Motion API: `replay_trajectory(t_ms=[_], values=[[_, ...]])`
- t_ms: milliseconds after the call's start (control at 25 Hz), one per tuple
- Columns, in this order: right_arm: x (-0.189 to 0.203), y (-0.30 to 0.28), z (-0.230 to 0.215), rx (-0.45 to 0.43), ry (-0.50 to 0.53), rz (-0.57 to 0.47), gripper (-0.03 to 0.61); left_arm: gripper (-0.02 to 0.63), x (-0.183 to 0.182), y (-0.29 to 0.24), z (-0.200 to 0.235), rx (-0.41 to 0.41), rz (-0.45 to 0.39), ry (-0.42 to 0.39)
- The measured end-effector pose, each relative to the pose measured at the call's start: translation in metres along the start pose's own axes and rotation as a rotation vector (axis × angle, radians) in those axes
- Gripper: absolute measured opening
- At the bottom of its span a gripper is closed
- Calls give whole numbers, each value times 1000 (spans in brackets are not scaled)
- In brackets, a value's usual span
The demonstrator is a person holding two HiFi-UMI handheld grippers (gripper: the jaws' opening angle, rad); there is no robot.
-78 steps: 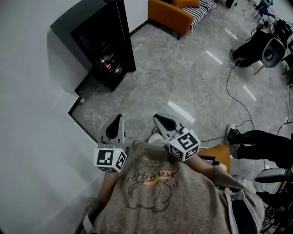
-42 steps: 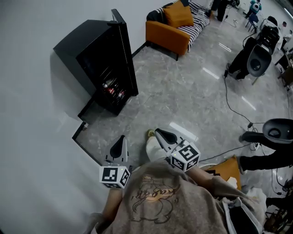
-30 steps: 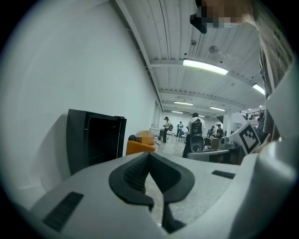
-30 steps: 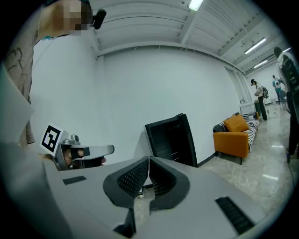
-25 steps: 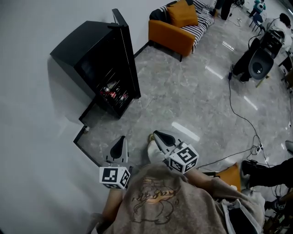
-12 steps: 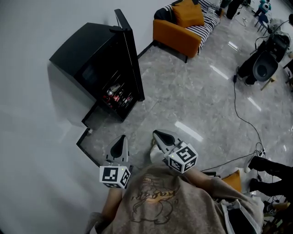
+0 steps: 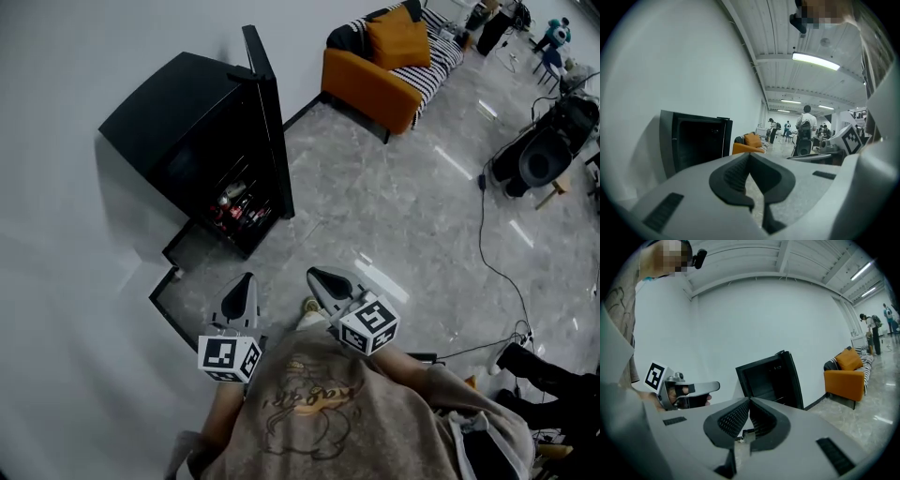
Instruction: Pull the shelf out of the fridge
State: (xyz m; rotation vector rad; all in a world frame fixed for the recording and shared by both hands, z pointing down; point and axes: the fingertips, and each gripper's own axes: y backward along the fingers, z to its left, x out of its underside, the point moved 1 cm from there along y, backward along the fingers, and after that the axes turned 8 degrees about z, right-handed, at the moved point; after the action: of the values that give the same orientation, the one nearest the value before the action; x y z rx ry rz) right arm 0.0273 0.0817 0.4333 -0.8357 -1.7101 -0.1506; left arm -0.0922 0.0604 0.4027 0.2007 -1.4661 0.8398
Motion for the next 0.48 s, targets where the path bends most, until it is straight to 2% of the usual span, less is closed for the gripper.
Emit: replay_trajectory(t_ms=[280,480], values=[[-16,-8,-35,-63,20,3,23,5,-15,-32,-4,-42,-19,18],[-22,-17,-44,-131,26,2,21,6,-14,-40,-2,-85,-17,38]])
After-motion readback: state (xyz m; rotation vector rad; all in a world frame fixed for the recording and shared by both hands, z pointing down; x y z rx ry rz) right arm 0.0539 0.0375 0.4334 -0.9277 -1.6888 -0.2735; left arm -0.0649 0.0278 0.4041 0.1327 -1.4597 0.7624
